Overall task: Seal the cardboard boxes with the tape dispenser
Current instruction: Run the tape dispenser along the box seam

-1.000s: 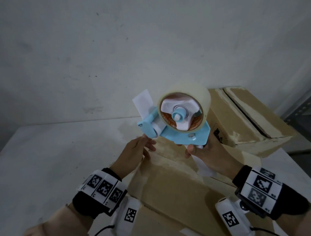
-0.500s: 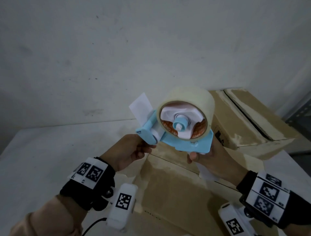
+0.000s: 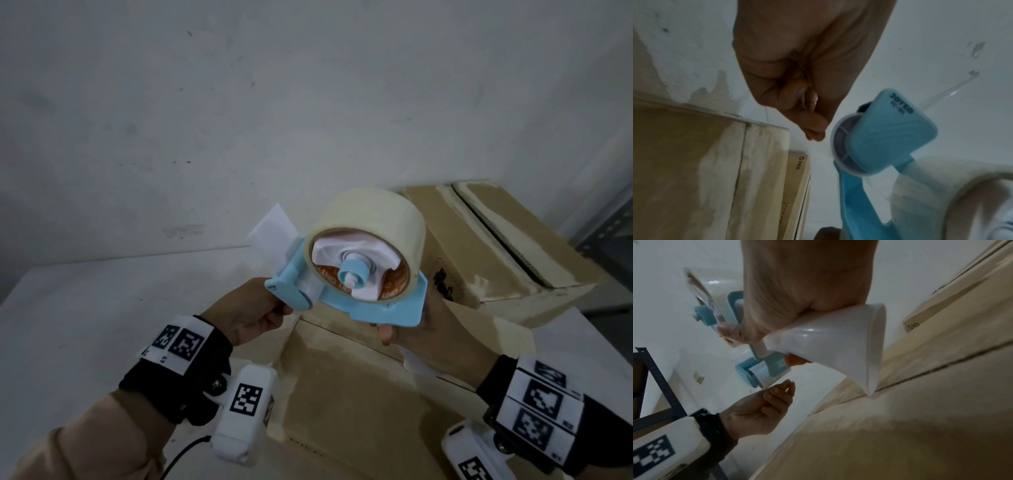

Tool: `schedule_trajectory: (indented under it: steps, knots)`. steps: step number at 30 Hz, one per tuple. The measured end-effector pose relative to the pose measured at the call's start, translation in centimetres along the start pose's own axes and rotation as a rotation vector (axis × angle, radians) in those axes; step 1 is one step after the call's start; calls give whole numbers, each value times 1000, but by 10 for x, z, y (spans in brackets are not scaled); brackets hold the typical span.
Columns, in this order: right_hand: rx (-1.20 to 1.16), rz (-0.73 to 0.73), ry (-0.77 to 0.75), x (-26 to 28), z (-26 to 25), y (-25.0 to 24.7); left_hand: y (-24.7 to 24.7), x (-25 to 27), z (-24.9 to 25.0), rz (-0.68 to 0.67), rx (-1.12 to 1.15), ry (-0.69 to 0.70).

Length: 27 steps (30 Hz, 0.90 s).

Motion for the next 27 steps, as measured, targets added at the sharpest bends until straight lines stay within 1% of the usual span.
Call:
schedule_trajectory:
  steps: [4,8,12,14,15,17,19,22,25,27]
  knots:
    - [-13,-5,-8,1,-1,2,3,0,-3,-32,42,-21]
    - [46,74,4,2,0,-4,1,0,-3,-26,24,-11]
    - [94,63,-1,4,-1,-3,13,4,-16,-149,20,-124]
    - [93,58,-10,5,-2,-3,16,5,-19,-189,-8,-149]
    - [103,48,-13,4,-2,-2,15,5,-18,-181,-4,-145]
    - [125,31,-15,3,-3,0,8,4,-13,-125,3,-113]
    - [128,50,-7,2,-2,-1,1,4,-8,-64,-70,-73]
    - [122,89,51,2,4,-3,-4,3,-2,-16,-175,-19]
    - [91,69,63,0,5,0,-1,4,2,-37,-188,12]
    - [66,51,61,-1,4,1,2,3,3,-65,-144,44]
Point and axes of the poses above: each hand's wrist, its own x-axis away from the middle knuckle, its own y-axis out of the palm, z = x × y, the point moved 9 cm from there along -x, towards the middle knuckle, and after that the axes turned 11 degrees about -z, right-handed, at the moved point
